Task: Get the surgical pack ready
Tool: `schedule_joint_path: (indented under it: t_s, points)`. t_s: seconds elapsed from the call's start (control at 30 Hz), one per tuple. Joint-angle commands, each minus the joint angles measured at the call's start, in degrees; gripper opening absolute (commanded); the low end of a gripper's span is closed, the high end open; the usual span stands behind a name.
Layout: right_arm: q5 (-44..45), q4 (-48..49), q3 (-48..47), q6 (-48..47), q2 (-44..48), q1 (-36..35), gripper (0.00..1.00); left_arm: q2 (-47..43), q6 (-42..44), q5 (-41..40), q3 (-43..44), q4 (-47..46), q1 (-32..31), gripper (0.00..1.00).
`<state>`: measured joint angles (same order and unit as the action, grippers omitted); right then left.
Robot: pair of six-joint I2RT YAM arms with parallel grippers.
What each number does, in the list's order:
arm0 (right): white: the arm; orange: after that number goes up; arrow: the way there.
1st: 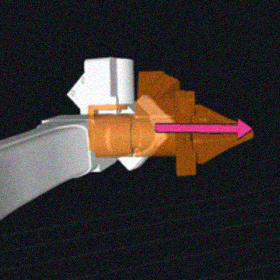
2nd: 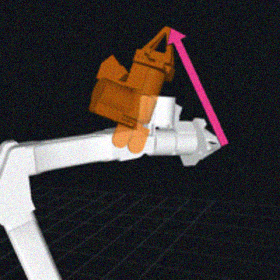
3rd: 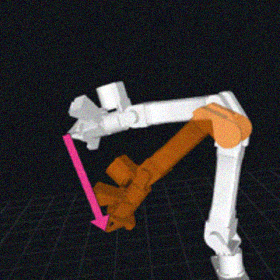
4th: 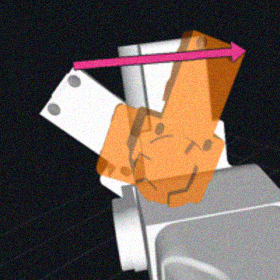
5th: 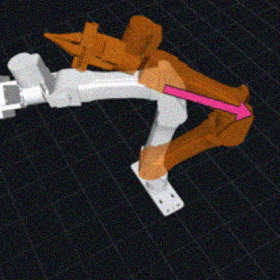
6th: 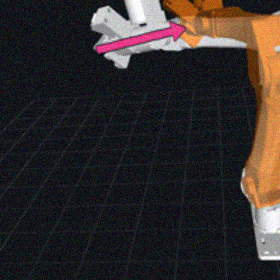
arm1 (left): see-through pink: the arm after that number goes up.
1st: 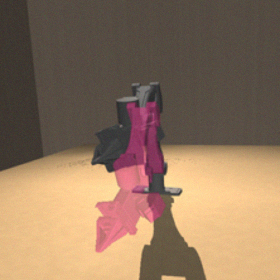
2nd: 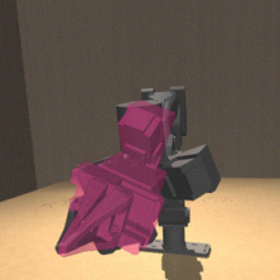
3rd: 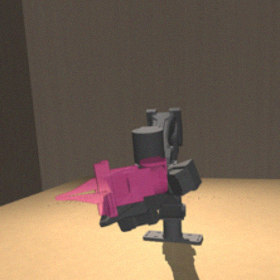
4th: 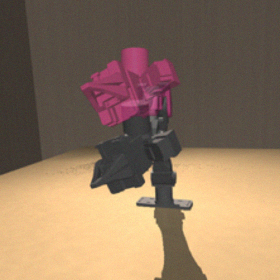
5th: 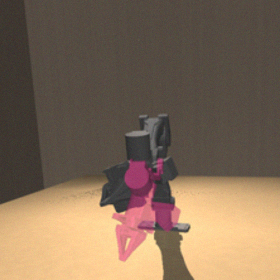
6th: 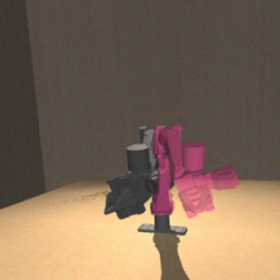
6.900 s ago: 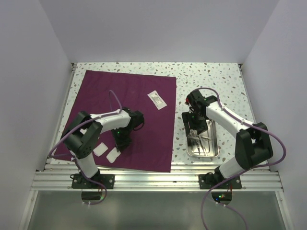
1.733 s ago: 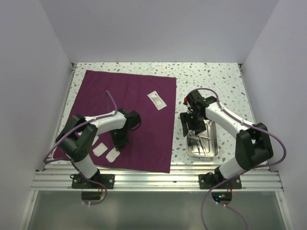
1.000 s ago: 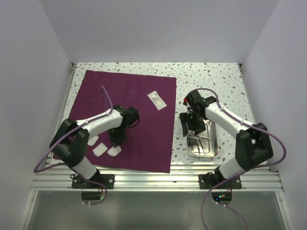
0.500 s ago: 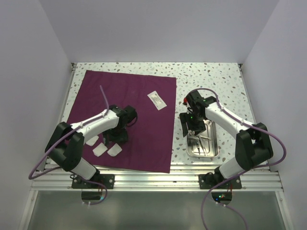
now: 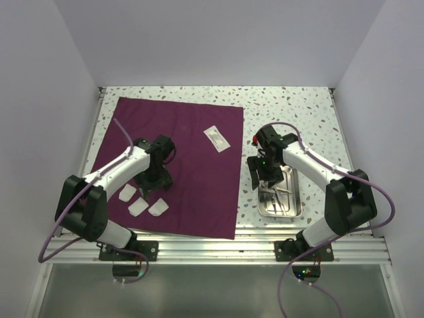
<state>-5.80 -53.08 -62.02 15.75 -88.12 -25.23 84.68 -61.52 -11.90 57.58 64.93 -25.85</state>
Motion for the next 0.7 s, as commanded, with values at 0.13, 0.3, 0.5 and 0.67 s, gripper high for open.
schedule_joint_path:
  t_s: [0.13,0.3,0.5,0.67]
  points:
    - [-1.3,0.6,-0.7,-0.5,0.1,-0.4,0.65,1.5,-5.7,1.7,0.8,1.4,6.7,0.64]
    - [-1.4,0.7,-0.5,-0.5,0.3,-0.4,0.65,6.5,-4.6,4.4,0.5,-0.6,7.1,0.59]
    - [-1.4,0.8,-0.6,-0.6,0.0,-0.4,0.65,8.7,-3.7,3.6,0.2,-1.1,7.0,0.54]
    - [-1.4,0.9,-0.7,-0.6,-0.2,-0.3,0.65,8.9,-4.5,4.3,-2.5,-2.9,7.0,0.50]
